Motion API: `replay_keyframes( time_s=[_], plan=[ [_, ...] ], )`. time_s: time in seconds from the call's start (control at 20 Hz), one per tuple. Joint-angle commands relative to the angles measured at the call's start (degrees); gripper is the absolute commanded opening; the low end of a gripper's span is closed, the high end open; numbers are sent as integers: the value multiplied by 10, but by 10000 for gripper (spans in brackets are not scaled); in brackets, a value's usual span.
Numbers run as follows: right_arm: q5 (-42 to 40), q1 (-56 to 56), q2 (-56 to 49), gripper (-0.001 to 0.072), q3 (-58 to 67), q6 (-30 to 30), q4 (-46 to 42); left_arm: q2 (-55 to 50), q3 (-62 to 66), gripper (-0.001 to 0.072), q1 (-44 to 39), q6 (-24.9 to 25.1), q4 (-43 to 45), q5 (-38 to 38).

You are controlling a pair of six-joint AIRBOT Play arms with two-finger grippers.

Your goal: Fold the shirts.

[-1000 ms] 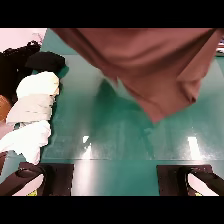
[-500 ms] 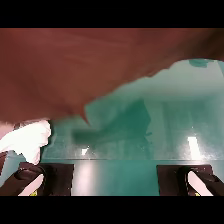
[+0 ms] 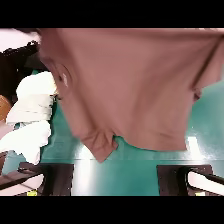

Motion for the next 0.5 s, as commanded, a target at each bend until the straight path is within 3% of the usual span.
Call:
replay_keyframes(
  time_s=[0.0,0.4,0.45],
  plan=[
    [11,38,-128,11,-72,-24,3,-116,-45,27,0,-11,6,-43],
    [-154,54,-276,14,-93,-31,6,-261,-64,30,0,-11,38,163],
    [-160,54,-282,14,-93,-30,6,-267,-64,199,0,-15,40,172]
  ],
)
